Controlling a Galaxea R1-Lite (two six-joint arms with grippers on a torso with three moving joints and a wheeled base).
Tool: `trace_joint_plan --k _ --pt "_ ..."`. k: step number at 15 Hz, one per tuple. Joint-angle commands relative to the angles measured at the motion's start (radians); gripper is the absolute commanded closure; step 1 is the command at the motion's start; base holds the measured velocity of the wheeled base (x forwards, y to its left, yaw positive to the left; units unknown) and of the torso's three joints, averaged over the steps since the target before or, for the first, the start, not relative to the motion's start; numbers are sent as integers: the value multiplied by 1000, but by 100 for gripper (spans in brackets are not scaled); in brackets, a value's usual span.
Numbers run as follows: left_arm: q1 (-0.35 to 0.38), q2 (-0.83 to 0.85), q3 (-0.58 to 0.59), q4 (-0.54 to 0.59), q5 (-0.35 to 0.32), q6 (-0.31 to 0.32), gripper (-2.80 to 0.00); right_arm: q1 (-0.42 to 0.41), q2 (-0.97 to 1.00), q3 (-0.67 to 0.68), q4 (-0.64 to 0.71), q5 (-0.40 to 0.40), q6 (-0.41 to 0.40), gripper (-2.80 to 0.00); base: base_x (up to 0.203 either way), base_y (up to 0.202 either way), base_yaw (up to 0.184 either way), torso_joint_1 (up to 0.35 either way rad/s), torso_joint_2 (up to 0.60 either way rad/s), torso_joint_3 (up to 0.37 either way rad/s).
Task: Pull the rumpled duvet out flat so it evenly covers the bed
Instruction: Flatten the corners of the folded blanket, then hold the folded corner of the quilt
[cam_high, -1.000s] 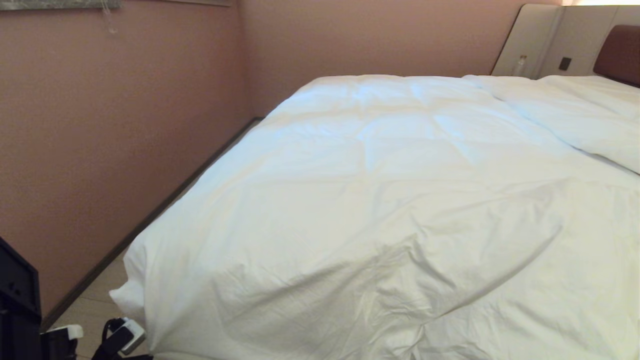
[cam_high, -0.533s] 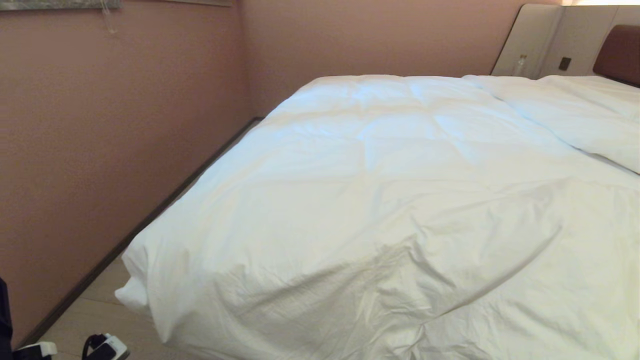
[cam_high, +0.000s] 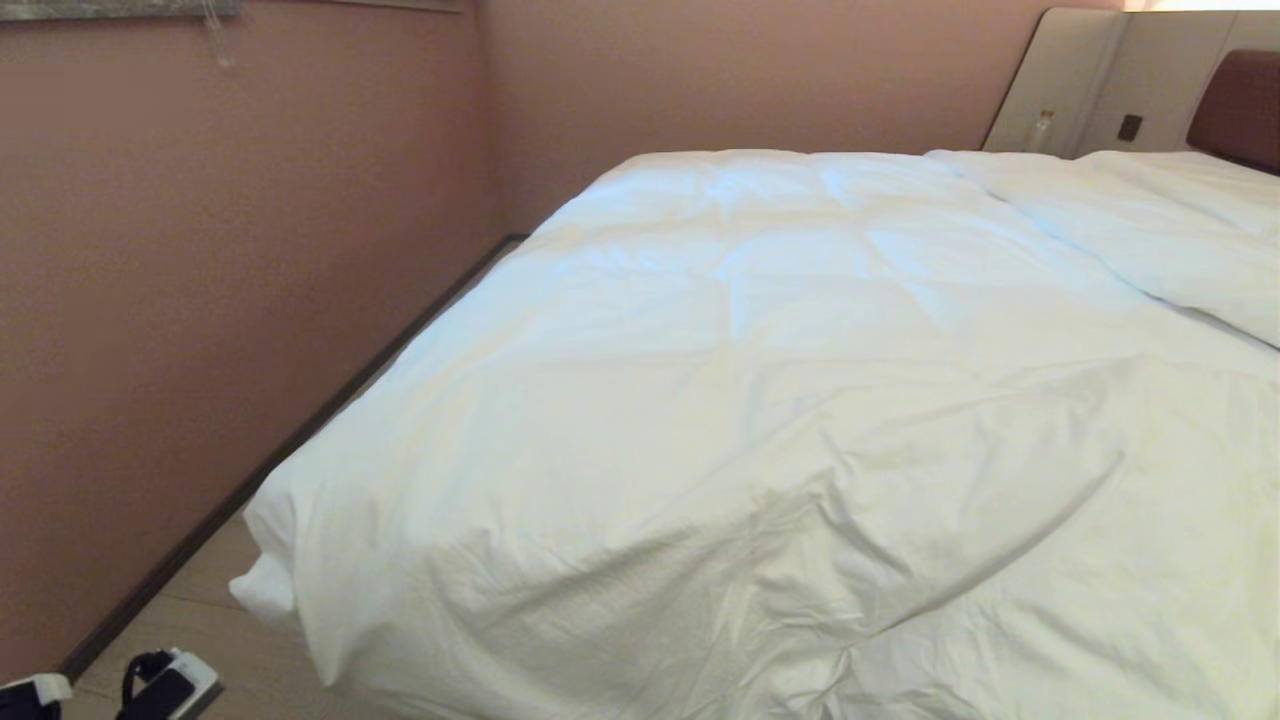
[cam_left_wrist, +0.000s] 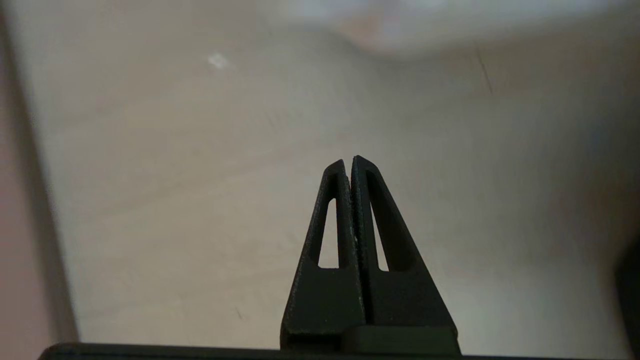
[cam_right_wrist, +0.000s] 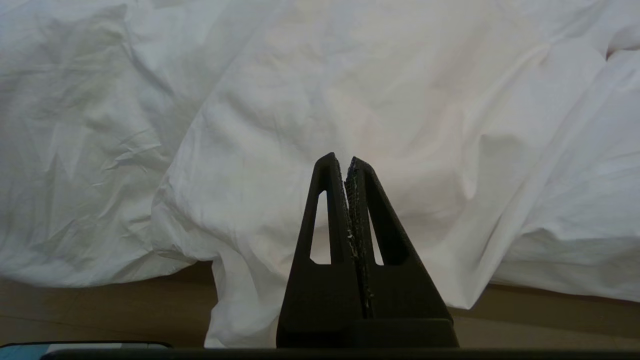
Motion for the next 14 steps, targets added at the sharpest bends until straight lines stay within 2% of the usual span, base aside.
trace_joint_plan --k 1,4,7,8,11,12,14 --pt "6 -148 0 -48 -13 -40 0 0 1 0 0 1 0 0 0 0 0 0 0 0" --pt "-40 -463 0 -47 -11 -248 0 0 1 0 0 1 0 0 0 0 0 0 0 0" --pt "-140 -697 -2 -44 55 -463 0 0 1 0 0 1 0 0 0 0 0 0 0 0" --pt "-170 -733 -12 -44 97 -517 0 0 1 0 0 1 0 0 0 0 0 0 0 0" --pt "-262 -956 -105 -31 340 -698 0 0 1 0 0 1 0 0 0 0 0 0 0 0" --pt "-279 -1022 -136 10 399 -738 0 0 1 0 0 1 0 0 0 0 0 0 0 0" --pt "-291 -1219 -214 213 463 -814 0 0 1 0 0 1 0 0 0 0 0 0 0 0"
